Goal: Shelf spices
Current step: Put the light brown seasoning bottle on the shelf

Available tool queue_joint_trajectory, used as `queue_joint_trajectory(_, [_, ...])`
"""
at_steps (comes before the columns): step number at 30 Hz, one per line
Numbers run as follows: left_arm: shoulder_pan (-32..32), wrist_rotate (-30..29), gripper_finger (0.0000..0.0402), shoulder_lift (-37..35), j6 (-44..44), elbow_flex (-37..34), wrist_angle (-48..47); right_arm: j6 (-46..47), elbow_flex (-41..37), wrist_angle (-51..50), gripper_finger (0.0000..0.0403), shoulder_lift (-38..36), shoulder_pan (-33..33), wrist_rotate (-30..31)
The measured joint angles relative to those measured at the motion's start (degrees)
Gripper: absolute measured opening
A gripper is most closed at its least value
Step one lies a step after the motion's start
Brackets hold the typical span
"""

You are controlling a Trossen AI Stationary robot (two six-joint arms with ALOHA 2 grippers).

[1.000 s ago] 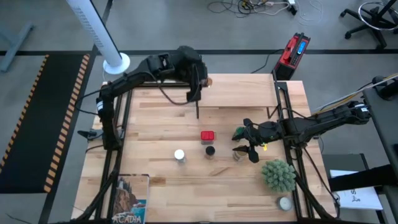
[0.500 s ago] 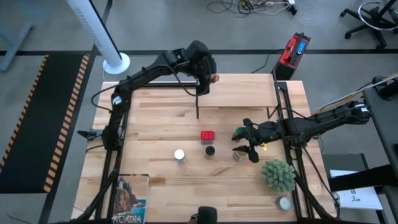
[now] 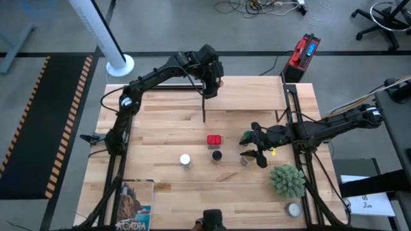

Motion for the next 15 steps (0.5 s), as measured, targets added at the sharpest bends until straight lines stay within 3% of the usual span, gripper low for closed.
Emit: queue_joint_trajectory(15, [-0.2,-0.3,0.0182,-0.1,-7.7,-1.0,-5.6,0.6,0.0,0.2,0.0204,0.0,0.0,0.0])
